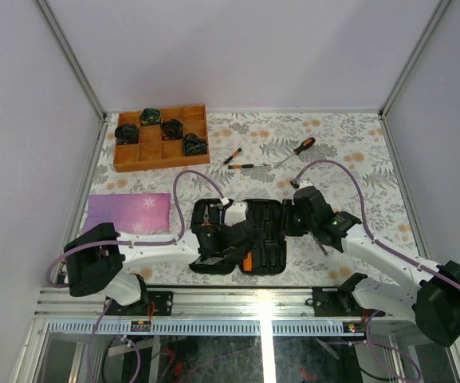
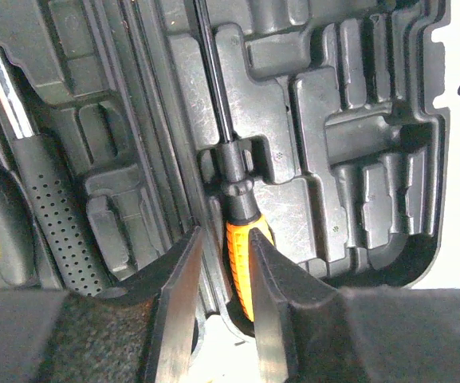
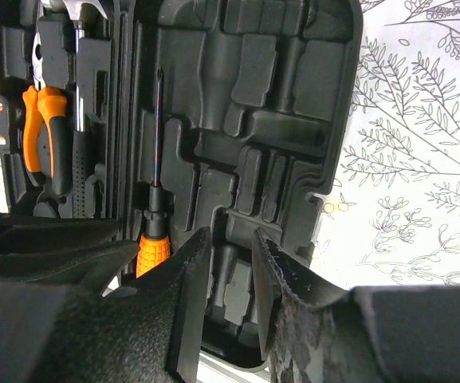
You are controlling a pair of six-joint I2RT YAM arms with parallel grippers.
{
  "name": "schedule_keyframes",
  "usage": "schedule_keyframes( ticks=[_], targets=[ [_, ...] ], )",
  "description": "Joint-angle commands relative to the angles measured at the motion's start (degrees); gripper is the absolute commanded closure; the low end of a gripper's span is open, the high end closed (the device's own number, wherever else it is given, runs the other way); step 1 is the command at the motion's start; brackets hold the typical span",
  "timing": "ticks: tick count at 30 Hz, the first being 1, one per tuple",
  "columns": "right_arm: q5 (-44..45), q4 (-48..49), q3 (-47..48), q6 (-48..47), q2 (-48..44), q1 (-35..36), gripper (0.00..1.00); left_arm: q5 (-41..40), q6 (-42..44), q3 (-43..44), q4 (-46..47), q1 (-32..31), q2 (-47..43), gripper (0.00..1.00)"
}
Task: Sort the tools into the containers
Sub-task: Adjust the screwdriver in the storage box.
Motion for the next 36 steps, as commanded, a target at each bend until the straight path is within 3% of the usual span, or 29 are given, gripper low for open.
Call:
schedule_keyframes(
  ticks=[1, 8, 15, 23, 30, 33, 36],
  targets=[
    [-1.54, 2.49, 2.44, -0.94, 0.6, 0.39, 0.66, -1.58, 0.56, 1.81, 2.61, -0.49, 0.0, 0.72],
    [1.85, 0.52, 2.84, -0.82, -0.09, 0.39, 0.67, -3.07, -0.15, -0.11, 0.26, -0.44, -1.95, 0.73],
    [15.29, -8.33, 2.98, 1.46, -2.33, 0.38, 0.64, -4.55, -3.94, -5.86, -2.46, -0.38, -5.07, 0.73],
    [2.03, -2.8, -2.76, 3.01, -1.7, 0.39, 0.63, -6.63, -4.69, -7.42, -5.06, -0.37, -11.31, 0.73],
    [-11.8, 8.56, -6.66, 6.25, 0.98, 0.38, 0.64, -5.38, -1.1, -4.83, -2.61, -0.38, -13.74, 0.71],
    [-11.1, 9.01, -6.29, 6.49, 0.37, 0.38, 0.64, -4.18, 0.21, -3.94, -1.11, -0.42, -12.19, 0.71],
    [-3.86, 2.79, -4.59, 6.2, -1.07, 0.38, 0.64, -3.38, 0.95, -3.57, 0.1, -0.42, -10.13, 0.71]
  ],
)
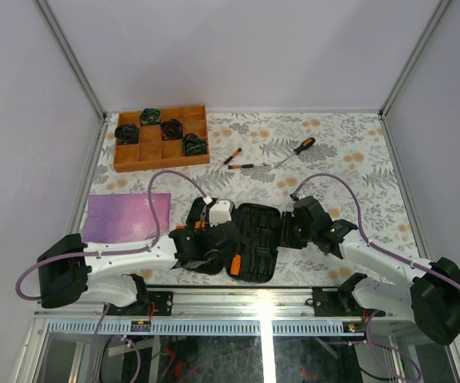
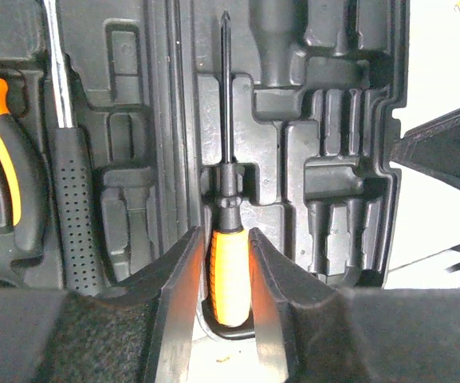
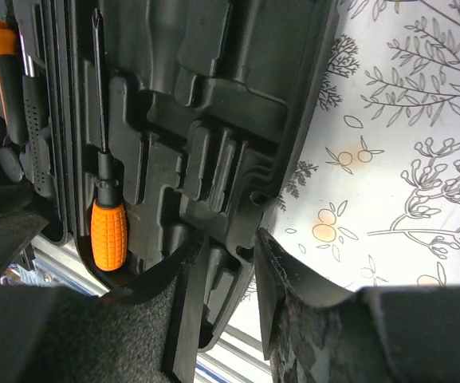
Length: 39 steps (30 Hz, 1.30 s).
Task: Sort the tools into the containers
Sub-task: Adjust the screwdriver in the storage box.
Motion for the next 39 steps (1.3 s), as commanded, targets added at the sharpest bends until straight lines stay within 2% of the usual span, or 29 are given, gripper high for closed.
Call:
schedule_keyframes(
  ticks=[1, 3, 6, 16, 39],
  targets=[
    [6.0, -2.59, 2.91, 0.71, -2.97, 0.34, 0.64, 0.51, 2.55, 1.95, 2.97, -0.41, 2.88, 0.72],
    [9.71, -5.08, 3.58, 0.25, -4.84, 0.35, 0.64, 0.8, 2.87, 2.08, 3.56, -0.44, 4.07, 0.72],
    [10.74, -4.65, 3.37, -0.37, -7.27, 0.34, 0.64, 1.72, 3.48, 2.21, 4.77, -0.35, 5.5, 0.73],
    [7.08, -1.71, 2.86, -0.64, -4.61, 0.35, 0.64, 3.5, 4.34, 3.28, 6.72, -0.46, 9.08, 0.77],
    [5.85, 0.42, 6.33, -1.06, -1.63, 0.34, 0.66, 3.16, 3.67, 2.6, 4.89, -0.45, 12.03, 0.84]
  ],
)
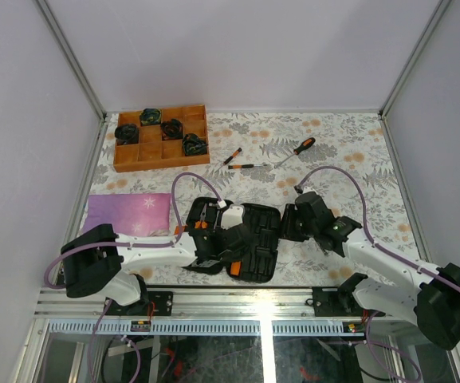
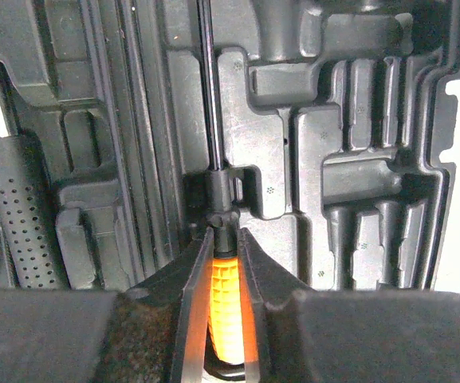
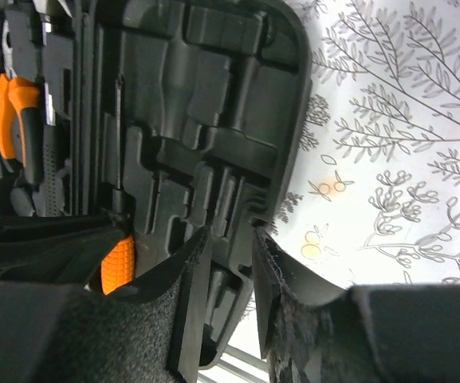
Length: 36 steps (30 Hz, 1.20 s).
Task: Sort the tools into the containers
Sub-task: Adjust the screwdriver in the storage box.
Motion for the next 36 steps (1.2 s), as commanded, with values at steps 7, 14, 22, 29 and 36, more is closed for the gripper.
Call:
schedule_keyframes(
  ticks=[7, 14, 22, 29, 36],
  targets=[
    [-5.0, 9.5, 5.6, 2.48, 5.86, 0.47, 0.7, -0.4, -0.25, -0.06, 0.56, -0.41, 0.41, 0.86],
    [-2.87, 12.64, 10.5, 4.04, 12.98, 3.91, 0.72, -0.32, -1.15, -1.62, 1.2, -0.37, -0.2, 0.86],
    [1.22, 14.08, 14.69, 6.44, 20.66, 6.81, 0.77, -0.12, -1.67, -2.65, 2.17, -0.38, -0.25, 0.86],
    [1.56, 15.64, 15.79, 8.13, 24.44, 7.11, 0.82, -0.19, -2.14, -3.67, 2.87, -0.4, -1.45, 0.86],
    [-0.1, 17.71, 15.93, 8.85, 26.63, 7.26, 0.82, 0.11, -2.32, -4.09, 3.17, -0.45, -1.59, 0.86]
  ],
)
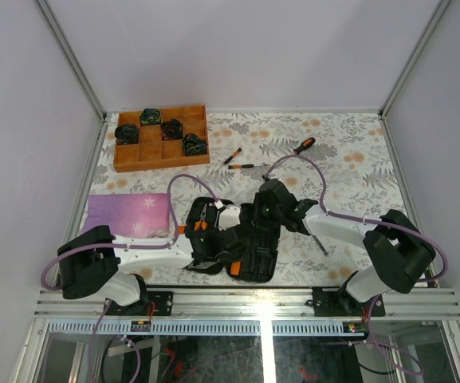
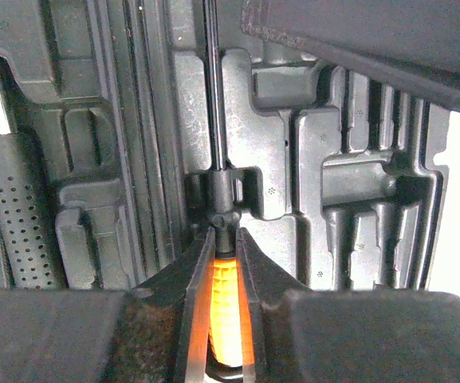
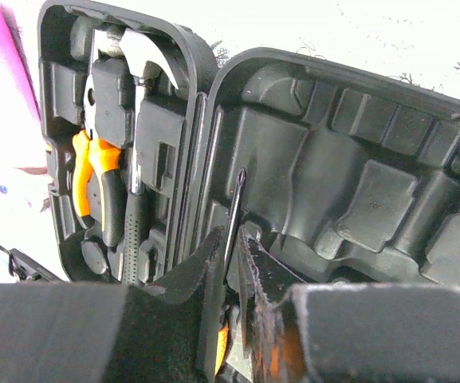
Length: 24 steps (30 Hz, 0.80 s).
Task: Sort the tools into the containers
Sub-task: Adjust the screwdriver in the storage box.
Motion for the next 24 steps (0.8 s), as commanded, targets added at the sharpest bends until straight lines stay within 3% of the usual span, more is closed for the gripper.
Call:
schedule_keyframes(
  ticks=[1, 24],
  targets=[
    [0.55, 3.07, 2.65, 1.16, 0.85, 0.66, 0.82, 0.32, -0.72, -1.67, 0.44, -0.41, -0.04, 0.86],
    [0.85, 2.95, 4.71, 0.55, 5.86, 0.65, 0.86, 1.07, -0.46, -1.52, 1.1, -0.45, -0.4, 0.87]
  ],
)
